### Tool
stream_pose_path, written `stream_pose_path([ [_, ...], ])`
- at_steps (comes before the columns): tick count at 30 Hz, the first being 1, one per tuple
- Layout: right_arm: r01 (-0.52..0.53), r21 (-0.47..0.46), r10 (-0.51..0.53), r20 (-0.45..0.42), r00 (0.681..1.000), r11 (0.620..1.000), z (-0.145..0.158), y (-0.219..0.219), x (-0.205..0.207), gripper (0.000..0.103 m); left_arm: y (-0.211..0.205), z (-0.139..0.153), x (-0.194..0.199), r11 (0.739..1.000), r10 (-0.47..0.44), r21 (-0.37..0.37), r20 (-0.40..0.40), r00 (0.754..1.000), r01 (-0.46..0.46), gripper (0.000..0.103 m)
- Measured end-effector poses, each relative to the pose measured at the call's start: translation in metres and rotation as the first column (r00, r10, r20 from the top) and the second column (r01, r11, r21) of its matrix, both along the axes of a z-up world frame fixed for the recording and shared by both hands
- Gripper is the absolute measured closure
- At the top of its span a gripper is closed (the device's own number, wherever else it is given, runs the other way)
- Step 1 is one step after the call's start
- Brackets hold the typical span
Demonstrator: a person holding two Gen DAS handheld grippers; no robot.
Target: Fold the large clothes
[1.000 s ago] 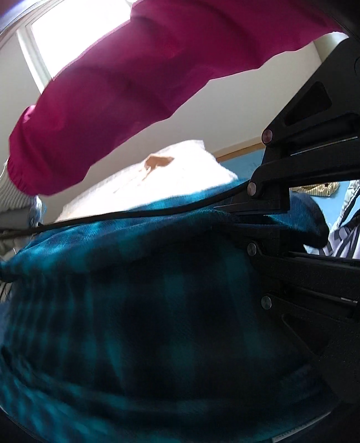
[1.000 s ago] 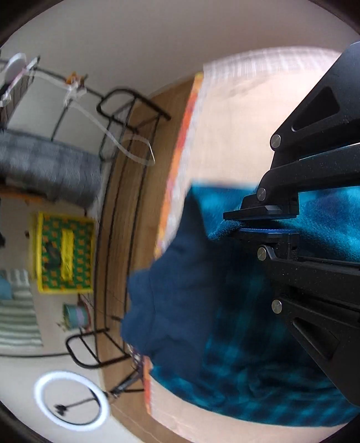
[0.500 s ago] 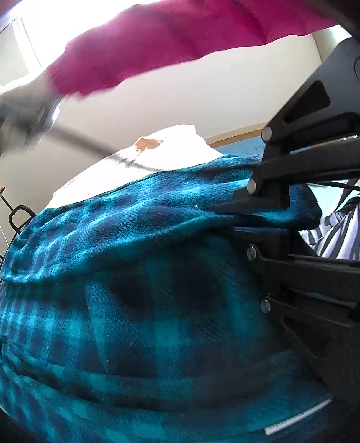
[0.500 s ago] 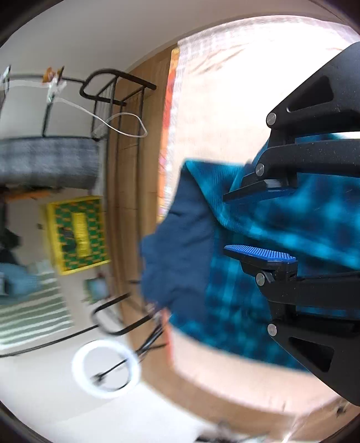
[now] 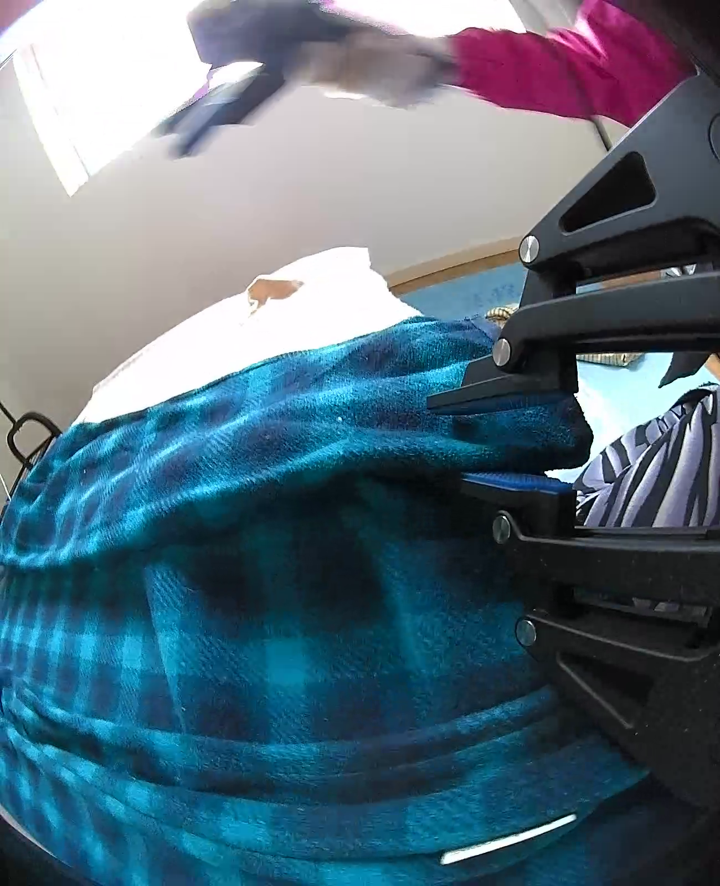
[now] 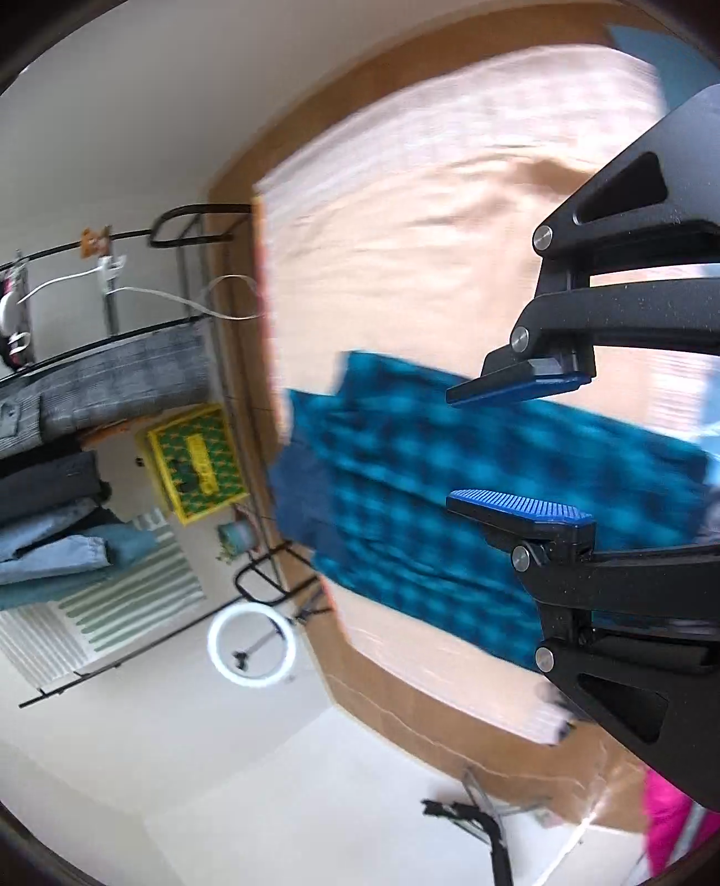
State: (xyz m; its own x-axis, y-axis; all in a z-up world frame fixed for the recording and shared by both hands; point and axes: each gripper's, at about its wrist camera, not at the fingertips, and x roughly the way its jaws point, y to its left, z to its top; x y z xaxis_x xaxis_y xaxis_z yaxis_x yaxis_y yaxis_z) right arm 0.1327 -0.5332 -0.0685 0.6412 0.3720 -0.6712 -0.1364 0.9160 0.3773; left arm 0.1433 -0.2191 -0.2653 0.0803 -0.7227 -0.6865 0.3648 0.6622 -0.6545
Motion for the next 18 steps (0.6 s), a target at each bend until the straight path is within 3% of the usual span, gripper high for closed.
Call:
stream_pose_path([
  [3, -0.005, 0.072, 0.009, -0.061, 0.998, 0.997, -0.045, 0.007, -0.033, 0.072, 0.005, -0.001, -0.006, 1.0, 0.006, -0.012, -0.022, 1.0, -0.006, 0.087],
  [5, -0.002, 0.132, 0.018, -0.119, 0.993, 0.991, -0.083, 0.016, -0.043, 0.059, 0.01, -0.001, -0.01, 1.0, 0.01, -0.016, -0.04, 0.999, -0.011, 0.087],
  [8, -0.003, 0.179, 0.037, -0.183, 0.983, 0.984, -0.121, 0.032, -0.05, 0.059, 0.02, -0.001, -0.013, 0.998, 0.032, -0.043, -0.053, 0.998, -0.034, 0.08],
  [14, -0.02, 0.165, 0.064, -0.266, 0.962, 0.986, -0.171, 0.057, -0.05, 0.059, 0.022, 0.003, -0.012, 0.999, 0.029, -0.042, -0.01, 1.0, -0.03, 0.08],
  [18, -0.027, 0.162, 0.073, -0.287, 0.955, 0.986, -0.181, 0.064, -0.049, 0.059, 0.014, -0.001, -0.01, 1.0, 0.017, -0.018, -0.003, 1.0, -0.017, 0.097],
])
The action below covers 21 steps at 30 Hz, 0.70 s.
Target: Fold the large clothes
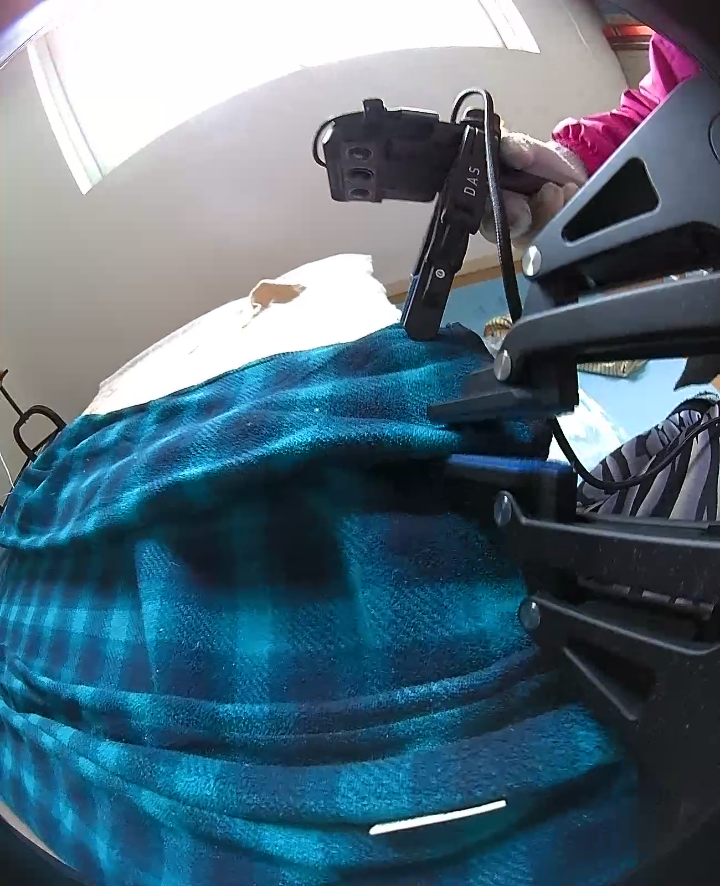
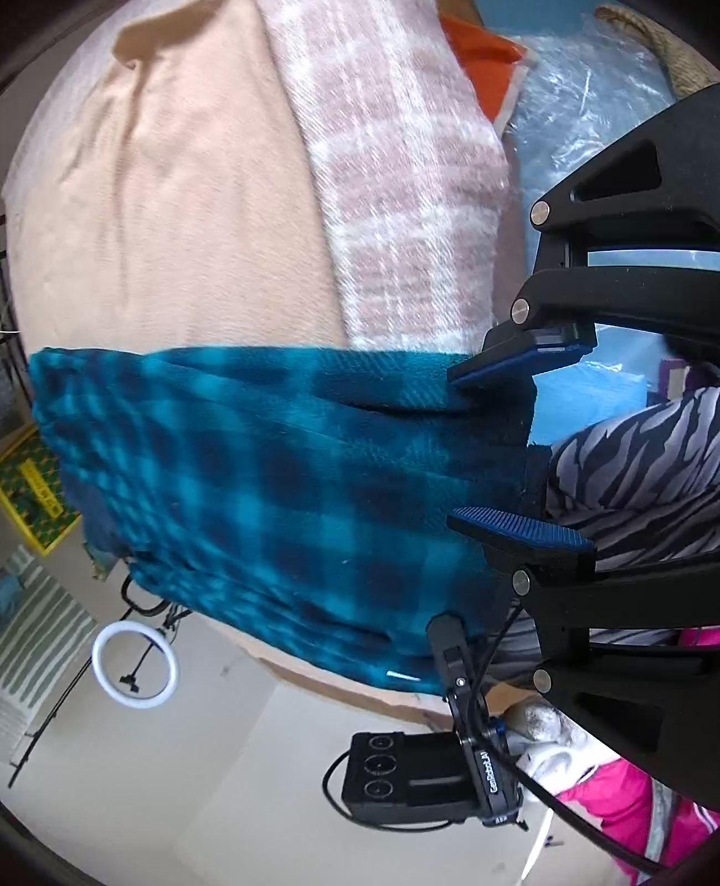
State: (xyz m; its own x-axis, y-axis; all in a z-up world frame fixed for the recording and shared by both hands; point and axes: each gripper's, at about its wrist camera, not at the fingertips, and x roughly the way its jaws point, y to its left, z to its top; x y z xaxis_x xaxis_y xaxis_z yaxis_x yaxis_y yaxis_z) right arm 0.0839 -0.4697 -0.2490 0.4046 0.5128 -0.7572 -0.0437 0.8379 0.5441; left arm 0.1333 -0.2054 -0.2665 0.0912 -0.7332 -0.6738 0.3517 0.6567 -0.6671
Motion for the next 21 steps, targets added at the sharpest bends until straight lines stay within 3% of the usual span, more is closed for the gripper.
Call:
stream_pose_path([
  [1, 0.0, -0.005, 0.0, 0.002, 1.0, 1.0, 0.002, 0.0, 0.0, 0.064, -0.001, 0.001, 0.0, 1.0, -0.004, -0.004, 0.007, 1.0, 0.004, 0.099],
  [2, -0.009, 0.005, 0.009, 0.01, 1.0, 1.0, 0.005, 0.0, 0.0, 0.083, -0.002, 0.002, -0.001, 1.0, -0.008, -0.005, 0.017, 1.0, 0.008, 0.099],
  [3, -0.01, 0.001, 0.01, 0.013, 1.0, 1.0, 0.009, -0.001, -0.002, 0.093, -0.003, 0.003, -0.001, 1.0, -0.008, -0.004, 0.025, 1.0, 0.009, 0.1],
  [5, 0.002, -0.021, -0.002, 0.034, 0.999, 1.0, 0.018, -0.004, -0.003, 0.101, -0.004, 0.008, -0.002, 1.0, -0.009, -0.01, 0.038, 0.999, 0.01, 0.101],
  [8, 0.032, -0.055, -0.029, 0.058, 0.998, 0.998, 0.03, -0.012, -0.004, 0.102, -0.006, 0.015, -0.005, 1.0, -0.011, 0.004, 0.076, 0.997, 0.011, 0.101],
  [12, 0.042, -0.085, -0.038, 0.054, 0.998, 0.995, 0.029, -0.019, -0.005, 0.102, -0.017, 0.007, -0.008, 0.995, -0.061, 0.081, 0.107, 0.992, 0.052, 0.101],
  [16, -0.012, 0.019, 0.01, 0.067, 0.998, 1.0, 0.026, -0.009, -0.012, 0.1, -0.017, 0.004, -0.011, 0.994, -0.065, 0.09, 0.118, 0.991, 0.054, 0.101],
  [18, -0.019, 0.017, 0.018, 0.062, 0.998, 1.0, 0.026, -0.002, -0.013, 0.079, -0.016, 0.004, -0.01, 0.994, -0.064, 0.091, 0.118, 0.991, 0.054, 0.101],
  [19, -0.016, 0.002, 0.016, 0.067, 0.998, 1.0, 0.026, 0.002, -0.014, 0.062, -0.016, 0.004, -0.01, 0.994, -0.064, 0.092, 0.116, 0.991, 0.053, 0.101],
  [21, -0.031, -0.026, 0.033, 0.056, 0.998, 0.999, 0.021, 0.008, -0.015, 0.061, -0.016, 0.003, -0.009, 0.995, -0.063, 0.09, 0.113, 0.992, 0.053, 0.101],
])
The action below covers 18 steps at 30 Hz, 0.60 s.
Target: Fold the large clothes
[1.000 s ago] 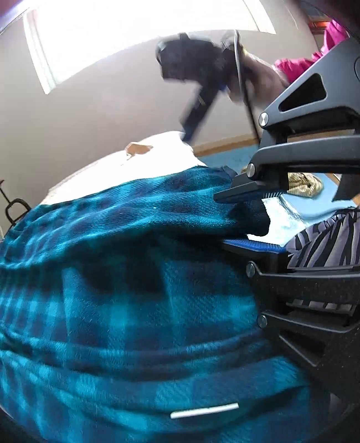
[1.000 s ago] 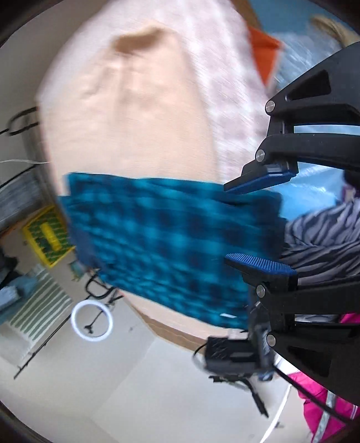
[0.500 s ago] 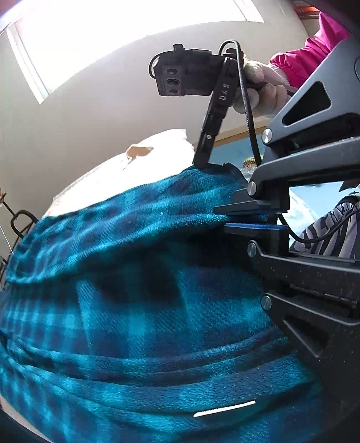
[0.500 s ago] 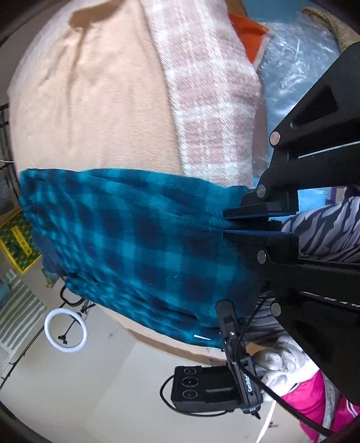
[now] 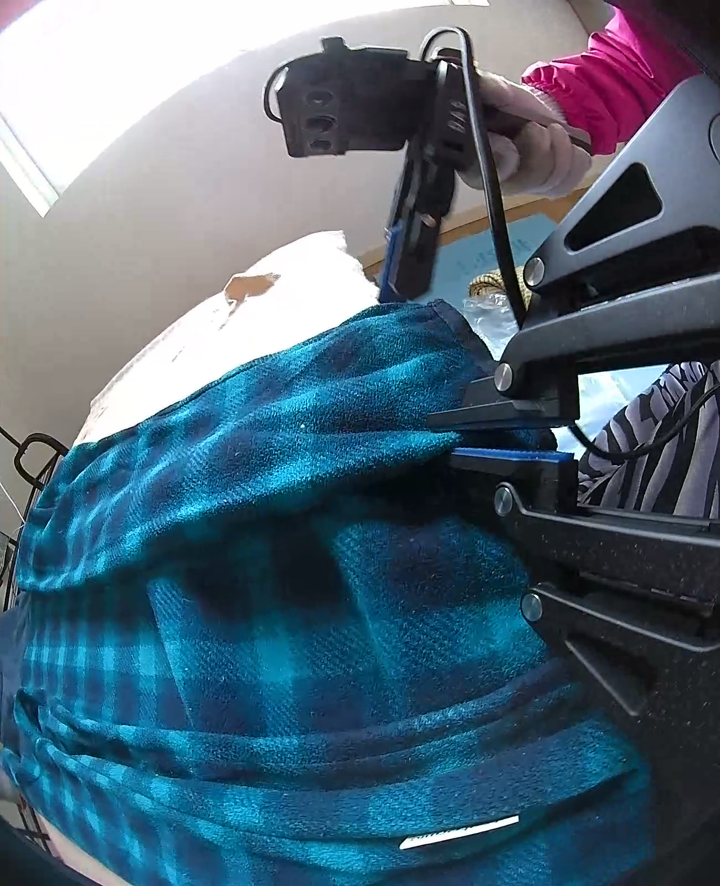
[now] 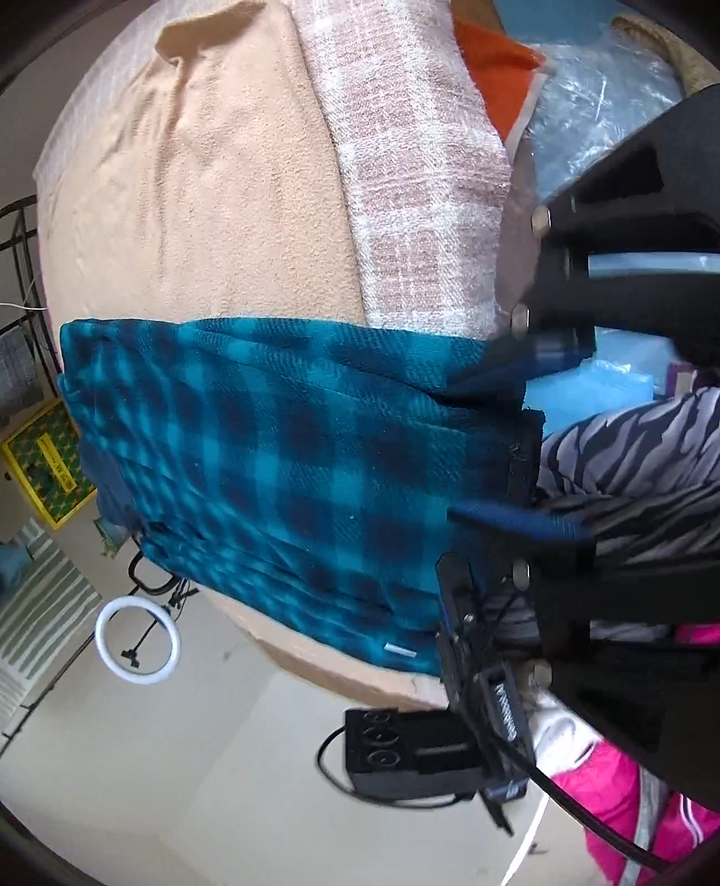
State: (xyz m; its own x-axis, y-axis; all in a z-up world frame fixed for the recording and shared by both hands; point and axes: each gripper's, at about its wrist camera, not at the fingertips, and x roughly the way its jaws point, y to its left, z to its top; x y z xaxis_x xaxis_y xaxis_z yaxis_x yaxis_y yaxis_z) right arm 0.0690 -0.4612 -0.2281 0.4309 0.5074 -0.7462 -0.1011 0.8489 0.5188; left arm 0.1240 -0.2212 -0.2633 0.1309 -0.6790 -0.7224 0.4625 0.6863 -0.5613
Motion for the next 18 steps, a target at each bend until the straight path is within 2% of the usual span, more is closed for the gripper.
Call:
stream_pose_path([
  [1, -0.003, -0.005, 0.003, -0.008, 1.0, 1.0, -0.003, 0.002, 0.001, 0.062, 0.0, 0.0, 0.0, 1.0, 0.0, -0.002, -0.002, 1.0, 0.0, 0.101],
  [4, 0.016, -0.035, -0.018, -0.039, 0.999, 0.999, -0.01, 0.005, 0.003, 0.098, 0.002, 0.003, -0.001, 1.0, 0.001, -0.011, -0.007, 1.0, -0.001, 0.101],
  [8, 0.031, -0.054, -0.031, 0.003, 1.0, 0.998, 0.007, -0.001, -0.003, 0.099, 0.0, 0.013, -0.007, 1.0, -0.001, -0.029, 0.02, 1.0, 0.001, 0.101],
  [10, 0.045, -0.069, -0.044, 0.014, 0.999, 0.997, 0.014, -0.007, -0.006, 0.099, -0.005, 0.011, -0.007, 1.0, -0.018, -0.004, 0.03, 0.999, 0.018, 0.101],
  [15, 0.01, -0.1, -0.011, -0.015, 1.0, 0.995, 0.002, -0.001, 0.001, 0.097, -0.006, 0.009, -0.013, 0.998, -0.027, 0.052, 0.05, 0.998, 0.024, 0.101],
  [18, 0.009, -0.118, -0.004, 0.042, 0.999, 0.993, 0.017, -0.003, -0.007, 0.096, 0.006, 0.027, -0.02, 0.996, -0.045, 0.085, 0.118, 0.992, 0.035, 0.101],
])
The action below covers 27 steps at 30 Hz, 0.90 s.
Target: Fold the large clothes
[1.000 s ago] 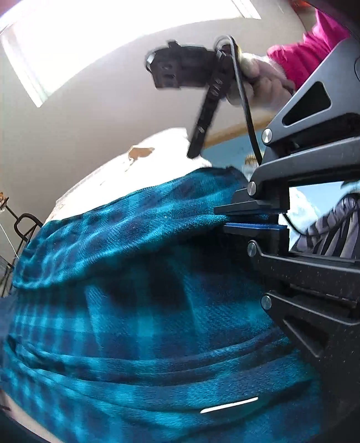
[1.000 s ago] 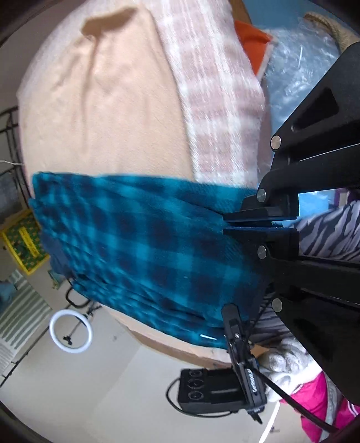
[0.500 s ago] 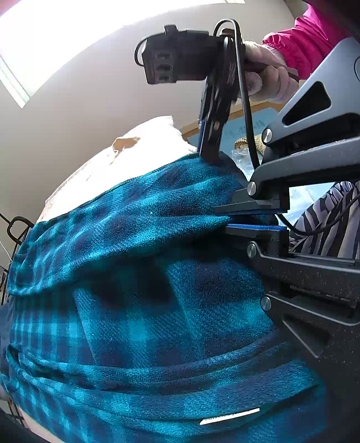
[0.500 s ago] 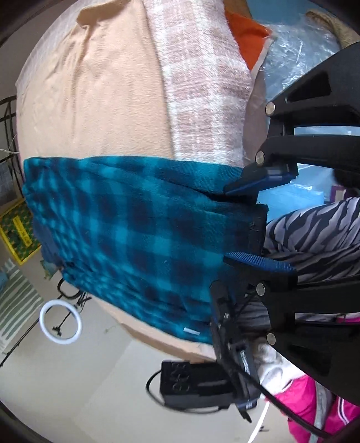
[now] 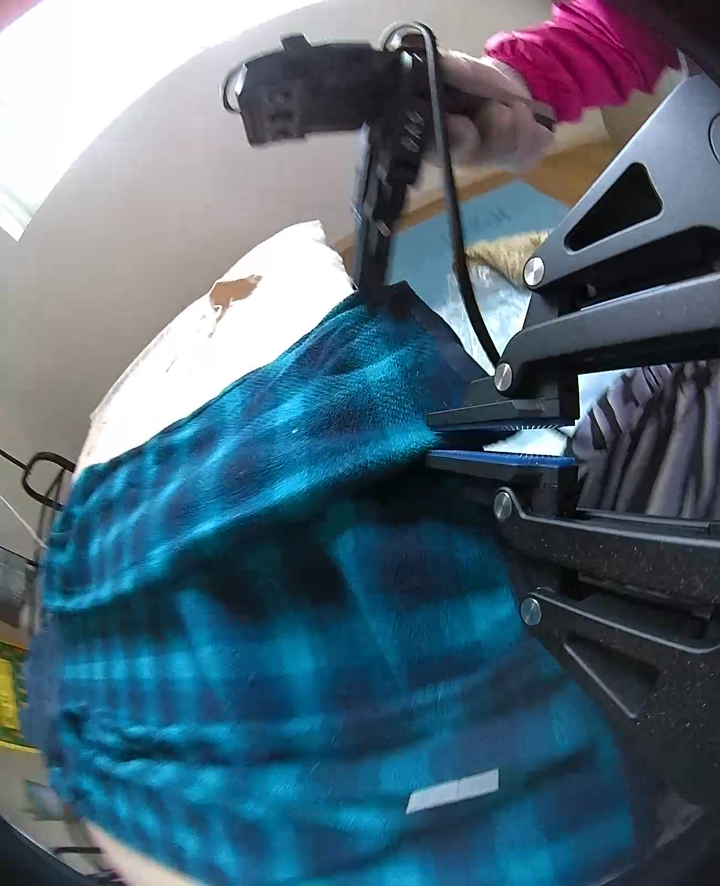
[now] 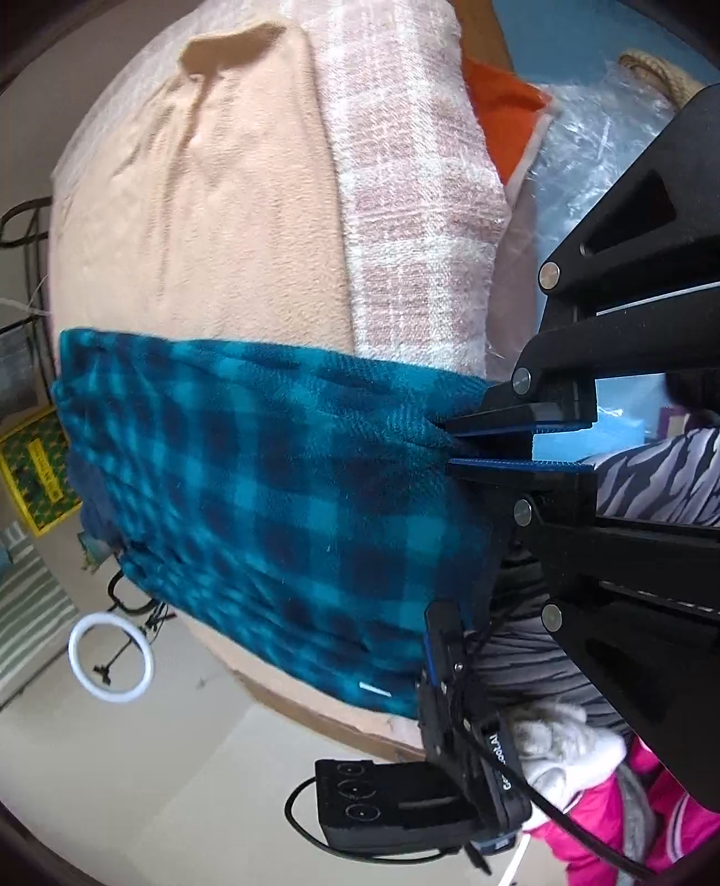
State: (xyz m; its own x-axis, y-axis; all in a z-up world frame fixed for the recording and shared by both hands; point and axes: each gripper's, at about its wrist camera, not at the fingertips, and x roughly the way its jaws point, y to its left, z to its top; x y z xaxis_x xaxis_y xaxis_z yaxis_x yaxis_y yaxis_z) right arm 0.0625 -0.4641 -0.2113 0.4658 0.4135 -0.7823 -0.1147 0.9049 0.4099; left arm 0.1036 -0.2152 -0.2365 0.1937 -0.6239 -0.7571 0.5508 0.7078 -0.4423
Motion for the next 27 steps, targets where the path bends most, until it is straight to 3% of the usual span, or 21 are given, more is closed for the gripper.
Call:
stream_pose_path([
  [4, 0.021, -0.021, -0.018, 0.159, 0.987, 1.0, 0.053, -0.014, -0.028, 0.096, 0.021, 0.038, -0.004, 1.0, 0.015, -0.016, 0.09, 0.996, -0.013, 0.101],
  [9, 0.115, -0.049, -0.091, 0.35, 0.932, 0.992, 0.132, -0.051, -0.078, 0.092, 0.029, 0.093, -0.013, 1.0, 0.002, -0.026, 0.222, 0.975, 0.003, 0.101],
  [14, 0.221, -0.113, -0.153, 0.43, 0.89, 0.969, 0.179, -0.104, -0.125, 0.067, 0.0, 0.103, -0.018, 0.997, -0.06, -0.041, 0.248, 0.967, 0.073, 0.101],
  [17, 0.28, -0.215, -0.17, 0.423, 0.89, 0.936, 0.185, -0.128, -0.139, 0.065, -0.038, 0.08, -0.025, 0.991, -0.128, -0.01, 0.245, 0.961, 0.135, 0.084],
  [19, 0.303, -0.229, -0.191, 0.408, 0.893, 0.925, 0.18, -0.142, -0.144, 0.065, -0.06, 0.062, -0.03, 0.987, -0.161, 0.007, 0.225, 0.961, 0.163, 0.072],
  [21, 0.305, -0.221, -0.202, 0.393, 0.897, 0.926, 0.168, -0.152, -0.144, 0.064, -0.082, 0.042, -0.033, 0.982, -0.19, 0.04, 0.21, 0.959, 0.186, 0.054],
  [27, 0.279, -0.149, -0.218, 0.331, 0.918, 0.949, 0.126, -0.153, -0.127, 0.064, -0.133, -0.001, -0.047, 0.951, -0.266, 0.229, 0.255, 0.93, 0.209, 0.045],
])
